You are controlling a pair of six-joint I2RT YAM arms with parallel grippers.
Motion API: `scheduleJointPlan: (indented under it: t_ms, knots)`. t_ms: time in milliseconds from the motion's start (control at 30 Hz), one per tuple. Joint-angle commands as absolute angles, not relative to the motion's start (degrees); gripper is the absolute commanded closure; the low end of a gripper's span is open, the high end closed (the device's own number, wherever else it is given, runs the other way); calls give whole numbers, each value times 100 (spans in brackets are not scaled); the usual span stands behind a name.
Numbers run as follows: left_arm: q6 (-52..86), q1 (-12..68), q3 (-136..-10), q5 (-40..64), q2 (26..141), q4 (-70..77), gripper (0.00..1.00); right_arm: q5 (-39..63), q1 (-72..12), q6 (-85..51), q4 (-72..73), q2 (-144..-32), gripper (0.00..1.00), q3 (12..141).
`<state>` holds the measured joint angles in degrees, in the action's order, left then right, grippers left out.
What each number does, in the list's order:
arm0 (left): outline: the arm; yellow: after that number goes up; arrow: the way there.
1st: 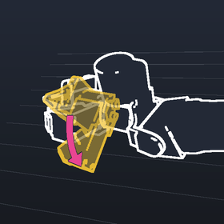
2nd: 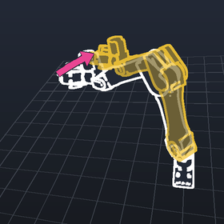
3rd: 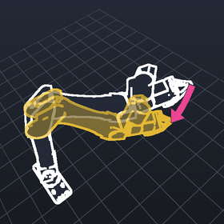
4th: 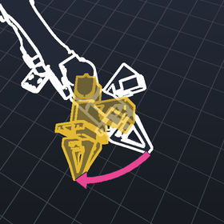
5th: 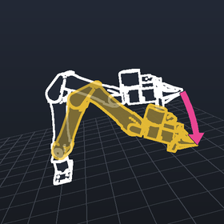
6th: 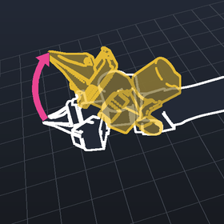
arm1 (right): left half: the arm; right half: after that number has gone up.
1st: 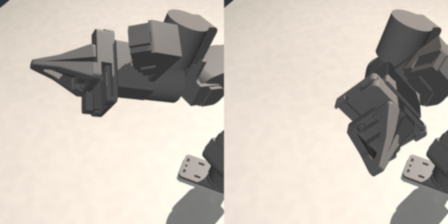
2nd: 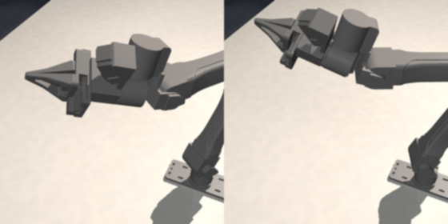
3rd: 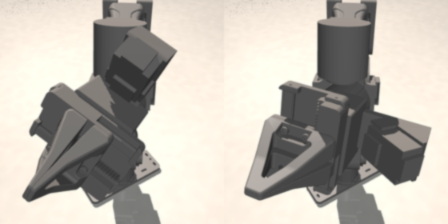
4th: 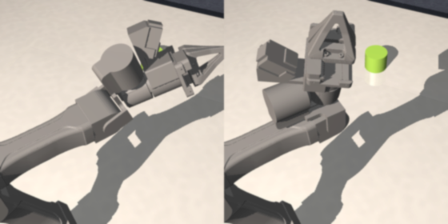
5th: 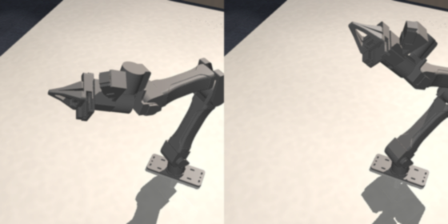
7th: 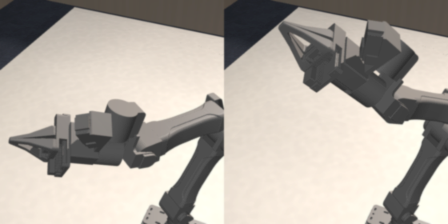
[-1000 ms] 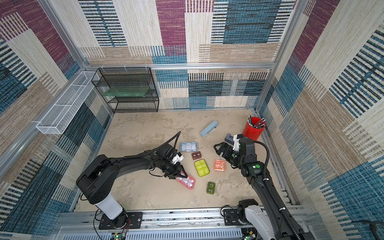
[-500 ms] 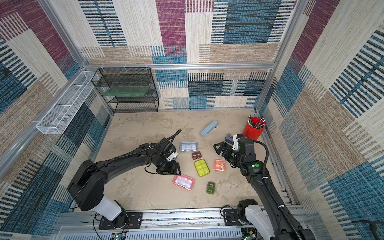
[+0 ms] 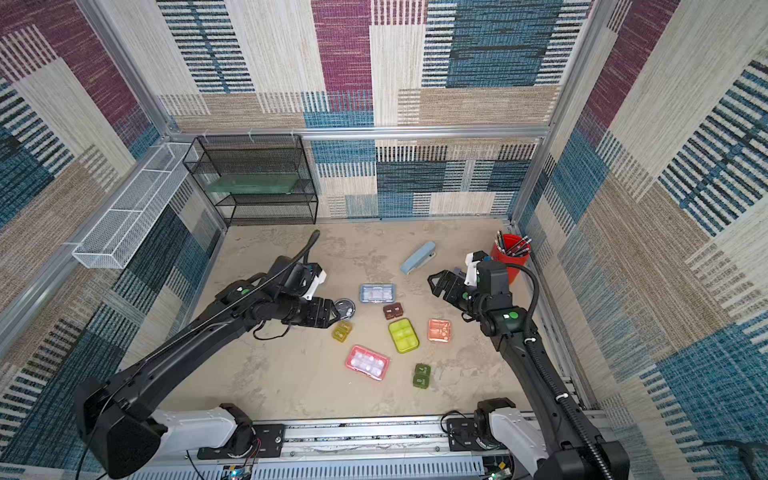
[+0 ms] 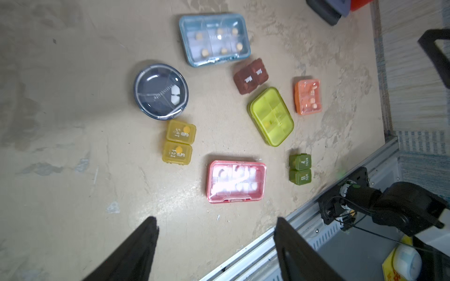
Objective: Close pillboxes
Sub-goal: Place the pillbox at the center of the board, then reset both arms
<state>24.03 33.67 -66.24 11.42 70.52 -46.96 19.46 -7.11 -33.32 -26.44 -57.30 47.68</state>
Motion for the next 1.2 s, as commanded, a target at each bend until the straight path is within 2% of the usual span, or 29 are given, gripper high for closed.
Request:
scheduleJointPlan:
  t_ms: [0,167,300,500,667,767,867,1167]
  knots:
    - [2549,3255,-6484,426,6599,-4617,22,1573,-710,-2719,-2853,-5845,5,4968]
    - [2715,3186,-6058,-136,5934,-4330,22,1213,-710,-2288,-2560,-5806,5,4931]
    - [2692,3182,-5366,-374,5237,-3583,22,557,-708,-2500,-2108,-5605,5,4769]
    - [2516,3186,-4129,-938,4061,-2373,23,597,-704,-1776,-1061,-5110,5,4233]
    - [2453,3182,-3577,-1875,3528,-2308,18,546,-706,-917,-478,-4897,5,3695]
    - [2499,3173,-3502,-2504,3618,-2443,15,69,-700,-663,-24,-4980,5,3357]
    - [2327,3066,-3552,-2733,4025,-2402,15,0,-602,-103,801,-5247,5,2980]
    - [1657,2183,-3261,-2788,5140,-1231,13,492,301,-4,3010,-7239,5,2659]
